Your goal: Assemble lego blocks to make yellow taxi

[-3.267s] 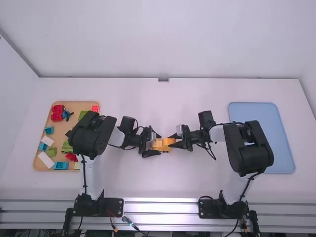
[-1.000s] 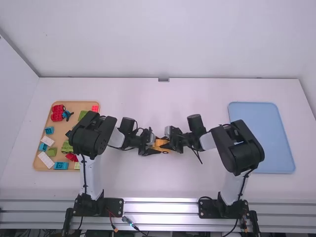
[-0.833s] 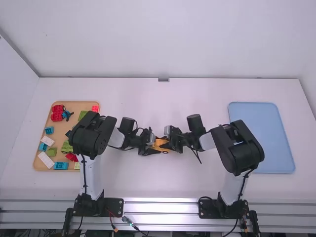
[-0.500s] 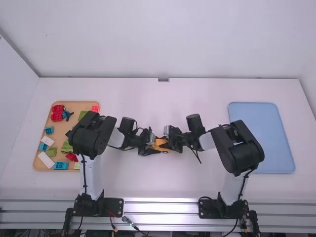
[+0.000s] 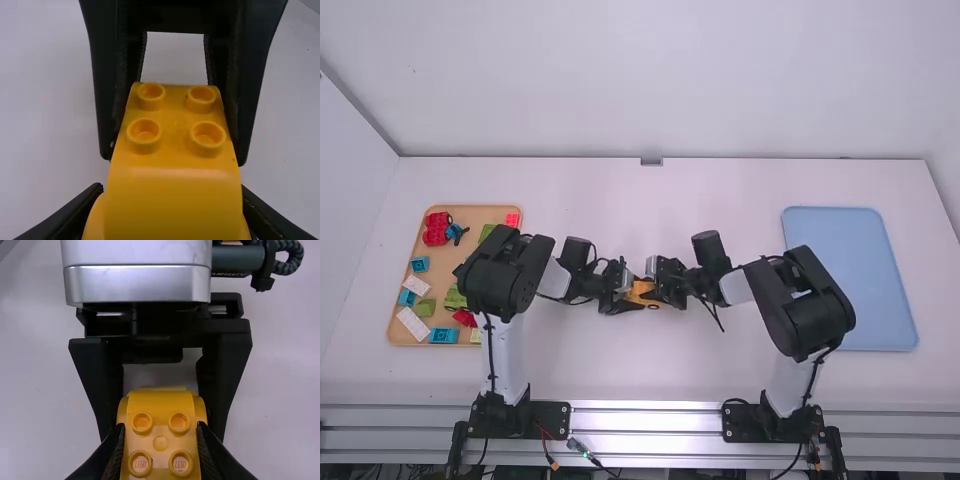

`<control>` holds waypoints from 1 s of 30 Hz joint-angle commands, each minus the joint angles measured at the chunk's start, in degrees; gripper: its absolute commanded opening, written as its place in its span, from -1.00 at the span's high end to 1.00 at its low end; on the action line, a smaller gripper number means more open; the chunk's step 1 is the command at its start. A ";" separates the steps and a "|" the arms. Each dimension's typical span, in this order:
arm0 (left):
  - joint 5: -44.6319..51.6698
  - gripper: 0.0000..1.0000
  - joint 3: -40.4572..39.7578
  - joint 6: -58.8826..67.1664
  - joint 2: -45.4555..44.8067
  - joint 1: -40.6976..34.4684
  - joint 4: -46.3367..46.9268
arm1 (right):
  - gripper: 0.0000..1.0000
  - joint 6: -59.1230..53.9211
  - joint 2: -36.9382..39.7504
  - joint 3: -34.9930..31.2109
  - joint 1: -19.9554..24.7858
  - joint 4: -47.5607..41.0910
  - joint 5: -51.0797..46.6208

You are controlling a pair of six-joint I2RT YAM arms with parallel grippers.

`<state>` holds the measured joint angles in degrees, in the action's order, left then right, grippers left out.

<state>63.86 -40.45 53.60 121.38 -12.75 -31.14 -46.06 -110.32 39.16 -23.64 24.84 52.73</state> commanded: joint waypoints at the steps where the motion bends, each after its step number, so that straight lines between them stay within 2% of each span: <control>1: -3.30 0.11 -0.11 -1.57 0.83 -1.18 0.81 | 1.00 -0.76 -2.62 -0.98 -2.82 -2.60 -5.05; 12: -3.28 0.12 -0.11 -1.73 0.83 -1.27 0.68 | 1.00 -0.85 -2.62 -0.94 -3.06 -3.72 -10.40; 19: -3.28 0.13 -0.11 -1.73 0.83 -1.22 0.68 | 1.00 -0.39 -2.62 -0.92 -2.86 -3.87 -10.58; 24: -3.30 0.21 -0.11 -1.70 0.83 -1.25 0.70 | 0.75 0.81 -2.62 -0.94 -3.04 -2.69 -10.51; 30: -3.30 0.24 -0.11 -1.73 0.83 -0.98 0.68 | 0.59 2.80 -2.51 -0.87 -2.97 -1.27 -10.32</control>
<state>63.55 -40.60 53.56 121.38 -12.69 -31.18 -45.10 -109.67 39.35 -24.36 24.53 49.98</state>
